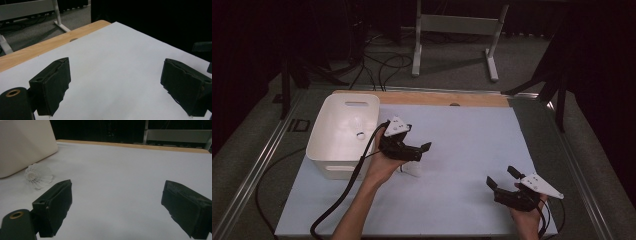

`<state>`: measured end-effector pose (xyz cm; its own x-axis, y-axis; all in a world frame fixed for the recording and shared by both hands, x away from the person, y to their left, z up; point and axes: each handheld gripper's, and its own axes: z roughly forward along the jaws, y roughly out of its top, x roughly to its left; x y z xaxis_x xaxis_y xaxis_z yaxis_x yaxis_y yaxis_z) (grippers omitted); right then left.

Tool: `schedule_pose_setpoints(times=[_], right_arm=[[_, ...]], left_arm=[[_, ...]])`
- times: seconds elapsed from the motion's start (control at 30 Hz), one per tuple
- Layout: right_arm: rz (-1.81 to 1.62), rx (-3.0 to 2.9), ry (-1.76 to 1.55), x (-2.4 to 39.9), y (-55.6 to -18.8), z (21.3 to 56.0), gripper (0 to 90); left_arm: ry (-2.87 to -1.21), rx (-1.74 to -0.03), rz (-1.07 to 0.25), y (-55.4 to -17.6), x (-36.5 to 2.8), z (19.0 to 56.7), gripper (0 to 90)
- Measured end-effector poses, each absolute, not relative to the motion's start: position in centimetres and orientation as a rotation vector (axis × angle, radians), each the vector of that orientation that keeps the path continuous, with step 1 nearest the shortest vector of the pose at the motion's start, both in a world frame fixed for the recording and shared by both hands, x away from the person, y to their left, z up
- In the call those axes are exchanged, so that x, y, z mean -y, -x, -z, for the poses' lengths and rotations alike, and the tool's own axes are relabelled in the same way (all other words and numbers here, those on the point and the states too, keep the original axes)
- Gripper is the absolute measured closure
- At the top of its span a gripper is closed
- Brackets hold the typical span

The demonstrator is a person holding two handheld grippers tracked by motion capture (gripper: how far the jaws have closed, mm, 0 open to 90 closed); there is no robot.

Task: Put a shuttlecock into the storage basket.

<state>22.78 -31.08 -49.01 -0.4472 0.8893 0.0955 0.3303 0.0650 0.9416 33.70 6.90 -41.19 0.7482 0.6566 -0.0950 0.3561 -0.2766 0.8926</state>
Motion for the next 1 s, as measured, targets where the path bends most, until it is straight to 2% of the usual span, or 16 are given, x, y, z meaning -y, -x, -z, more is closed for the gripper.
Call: schedule_pose_setpoints(times=[1.0], right_arm=[[-1.389, -1.819, -1.216, 31.1, -22.7, 49.0, 9.9]], left_arm=[[-1.942, -0.845, -0.309, -33.2, -6.6, 45.3, 10.5]])
